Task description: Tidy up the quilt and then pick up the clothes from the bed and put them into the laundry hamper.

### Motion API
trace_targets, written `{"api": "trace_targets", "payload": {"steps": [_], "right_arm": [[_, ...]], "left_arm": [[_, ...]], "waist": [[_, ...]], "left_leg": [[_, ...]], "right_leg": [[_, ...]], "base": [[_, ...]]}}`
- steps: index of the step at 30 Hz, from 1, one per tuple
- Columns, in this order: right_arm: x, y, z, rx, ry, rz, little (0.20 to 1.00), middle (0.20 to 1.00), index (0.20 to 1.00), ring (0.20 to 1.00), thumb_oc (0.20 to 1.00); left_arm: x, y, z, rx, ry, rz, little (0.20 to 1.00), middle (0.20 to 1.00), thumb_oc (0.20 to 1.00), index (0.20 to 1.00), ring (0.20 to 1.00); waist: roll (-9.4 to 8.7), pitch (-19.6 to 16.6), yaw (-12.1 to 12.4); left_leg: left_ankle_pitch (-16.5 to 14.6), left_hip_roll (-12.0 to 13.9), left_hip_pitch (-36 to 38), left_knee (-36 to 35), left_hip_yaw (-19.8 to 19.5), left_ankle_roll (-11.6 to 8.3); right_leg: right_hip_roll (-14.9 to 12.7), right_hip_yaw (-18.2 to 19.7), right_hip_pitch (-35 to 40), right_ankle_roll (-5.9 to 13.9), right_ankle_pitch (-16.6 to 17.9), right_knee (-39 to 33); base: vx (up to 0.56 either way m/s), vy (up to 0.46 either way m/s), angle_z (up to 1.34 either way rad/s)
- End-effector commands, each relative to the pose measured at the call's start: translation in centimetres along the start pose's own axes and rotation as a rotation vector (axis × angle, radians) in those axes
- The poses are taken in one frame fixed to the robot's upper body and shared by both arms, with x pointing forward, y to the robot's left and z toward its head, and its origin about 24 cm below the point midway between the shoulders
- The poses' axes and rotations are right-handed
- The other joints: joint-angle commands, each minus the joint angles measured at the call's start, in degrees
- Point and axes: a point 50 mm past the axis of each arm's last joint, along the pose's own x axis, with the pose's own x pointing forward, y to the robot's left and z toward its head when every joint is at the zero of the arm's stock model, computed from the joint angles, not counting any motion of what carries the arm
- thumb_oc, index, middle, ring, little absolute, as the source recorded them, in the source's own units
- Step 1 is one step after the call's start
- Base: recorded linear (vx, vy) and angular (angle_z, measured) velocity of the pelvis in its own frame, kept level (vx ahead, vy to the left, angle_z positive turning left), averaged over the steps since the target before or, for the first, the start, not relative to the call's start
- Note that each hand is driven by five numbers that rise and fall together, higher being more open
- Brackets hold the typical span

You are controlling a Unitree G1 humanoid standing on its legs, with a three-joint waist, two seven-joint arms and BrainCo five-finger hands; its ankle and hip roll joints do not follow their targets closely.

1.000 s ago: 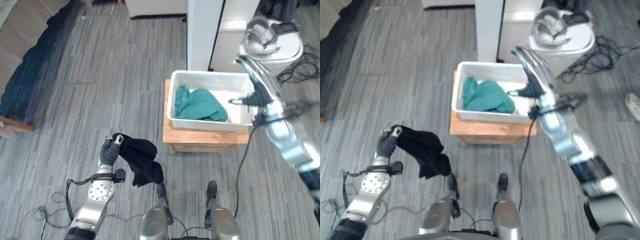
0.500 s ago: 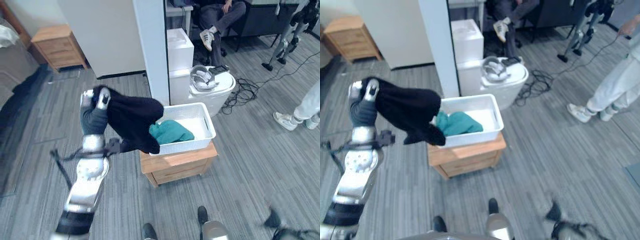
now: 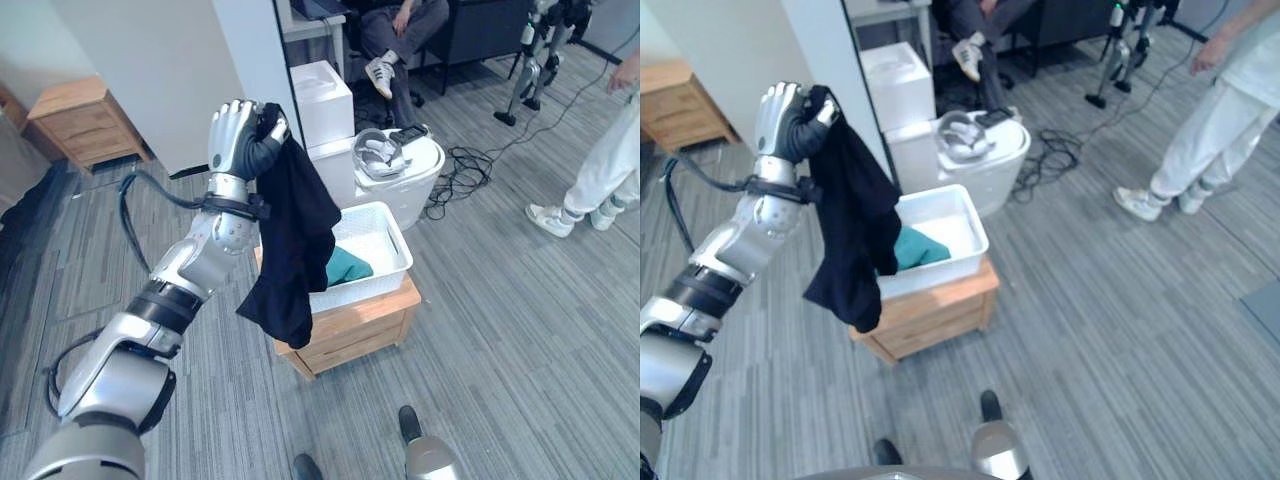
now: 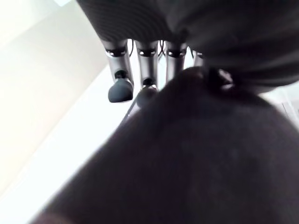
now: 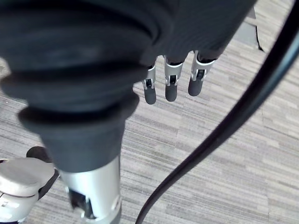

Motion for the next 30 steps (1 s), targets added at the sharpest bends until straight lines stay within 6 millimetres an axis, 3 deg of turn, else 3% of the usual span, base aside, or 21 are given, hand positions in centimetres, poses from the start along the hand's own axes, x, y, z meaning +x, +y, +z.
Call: {"api": "trace_targets", "payload": {"steps": [1,6,11,14,18,20,21,22,24,26,29,30], "right_arm": [[0.2,-0.1,3.2,0.054,-0.069,-0.01,1.0,1.0,1.0,1.0,1.0],[0.0,0.6,4.4,0.081,-0.103,0.007,1.0,1.0,1.0,1.0,1.0],[-0.2,-0.4,7.6,0.128,-0.216,-0.032,1.0,1.0,1.0,1.0,1.0],[-0.6,-1.5,11.1,0.116,-0.331,-0.073,1.0,1.0,1.0,1.0,1.0],[-1.7,-1.9,14.4,0.05,-0.481,-0.092,1.0,1.0,1.0,1.0,1.0],[-1.7,-2.8,14.1,0.042,-0.51,-0.128,1.0,1.0,1.0,1.0,1.0],[-1.1,-3.6,13.8,0.029,-0.456,-0.133,1.0,1.0,1.0,1.0,1.0],[-1.1,-3.6,13.8,0.031,-0.456,-0.133,1.0,1.0,1.0,1.0,1.0],[-1.0,-3.3,13.3,0.012,-0.445,-0.121,1.0,1.0,1.0,1.0,1.0],[-1.0,-2.4,12.5,-0.019,-0.442,-0.087,1.0,1.0,1.0,1.0,1.0],[-1.0,-2.5,12.4,-0.016,-0.437,-0.079,1.0,1.0,1.0,1.0,1.0],[-0.8,-3.3,12.4,0.015,-0.433,-0.085,1.0,1.0,1.0,1.0,1.0]], "left_arm": [[4.9,6.6,2.0,0.125,-0.097,0.258,0.2,0.2,0.2,0.2,0.2],[6.4,8.3,3.3,0.199,-0.141,0.335,0.2,0.2,0.2,0.2,0.2],[7.4,9.5,4.1,0.35,-0.181,0.329,0.2,0.2,0.2,0.2,0.2],[5.6,7.1,2.2,0.339,-0.134,0.243,0.2,0.2,0.2,0.2,0.2],[2.0,3.8,-2.5,0.367,0.03,0.071,0.2,0.2,0.2,0.2,0.2],[1.0,3.3,-3.6,0.368,0.069,0.037,0.2,0.2,0.2,0.2,0.2],[0.7,3.4,-5.2,0.402,0.149,0.007,0.2,0.2,0.2,0.2,0.2],[0.8,3.4,-5.2,0.403,0.147,0.008,0.2,0.2,0.2,0.2,0.2],[0.7,3.9,-6.2,0.432,0.182,-0.019,1.0,1.0,1.0,1.0,1.0],[-0.1,4.0,-7.4,0.413,0.241,-0.036,1.0,1.0,1.0,1.0,1.0],[-1.1,3.7,-8.6,0.319,0.33,-0.038,1.0,1.0,1.0,1.0,1.0],[-1.9,3.7,-10.0,0.157,0.446,0.039,1.0,1.0,1.0,1.0,1.0]], "waist": [[-1.19,3.8,-0.8],[-0.43,4.2,-1.3],[-1.41,7.6,-0.8],[-3.21,11.0,0.8],[-5.94,14.4,2.7],[-6.42,15.0,3.0],[-7.3,15.7,3.0],[-7.32,15.7,3.0],[-7.58,15.9,3.1],[-7.55,15.4,3.5],[-7.42,14.8,3.8],[-7.32,13.7,4.1]], "left_leg": [[-5.1,-0.3,5.3,0.1,2.0,-2.05],[-4.7,-0.2,4.3,0.1,2.7,-2.21],[-3.7,0.1,1.2,0.1,2.6,-2.2],[-2.5,0.4,-1.6,0.1,2.2,-2.08],[-1.7,1.2,-3.6,0.5,2.2,-2.23],[-1.4,1.3,-3.9,0.4,2.1,-2.26],[-0.9,1.6,-4.7,0.1,2.0,-2.37],[-0.9,1.6,-4.7,0.1,2.0,-2.37],[-0.8,1.7,-5.0,0.1,2.0,-2.53],[-1.1,1.8,-4.5,0.1,1.9,-2.71],[-1.3,1.9,-3.5,0.1,1.9,-2.76],[-1.5,2.0,-2.4,0.1,1.8,-2.79]], "right_leg": [[-1.0,0.4,0.9,3.17,-6.9,0.1],[-0.8,0.9,-0.5,3.27,-6.7,0.1],[-0.4,1.4,-4.7,3.25,-5.8,1.4],[-0.2,0.8,-7.6,3.07,-5.5,2.7],[0.1,-0.1,-9.4,2.87,-5.4,3.8],[0.2,-0.4,-9.8,2.85,-5.4,4.0],[0.4,-0.8,-10.6,2.83,-5.2,4.4],[0.4,-0.8,-10.6,2.83,-5.2,4.4],[0.5,-1.1,-10.9,2.89,-5.1,4.6],[0.4,-1.8,-9.8,2.8,-5.3,4.2],[0.5,-1.9,-8.7,2.55,-5.4,3.8],[0.5,-2.1,-7.6,2.31,-5.3,3.4]], "base": [[0.01,-0.035,-0.13],[0.01,-0.033,-0.11],[-0.1,-0.037,-0.03],[-0.15,-0.046,0.02],[-0.1,-0.038,-0.01],[-0.05,-0.025,0.08],[-0.03,-0.005,0.19],[-0.04,-0.006,0.19],[-0.02,0.013,0.17],[0.01,0.032,0.12],[0.02,0.016,0.1],[0.0,0.0,0.0]]}}
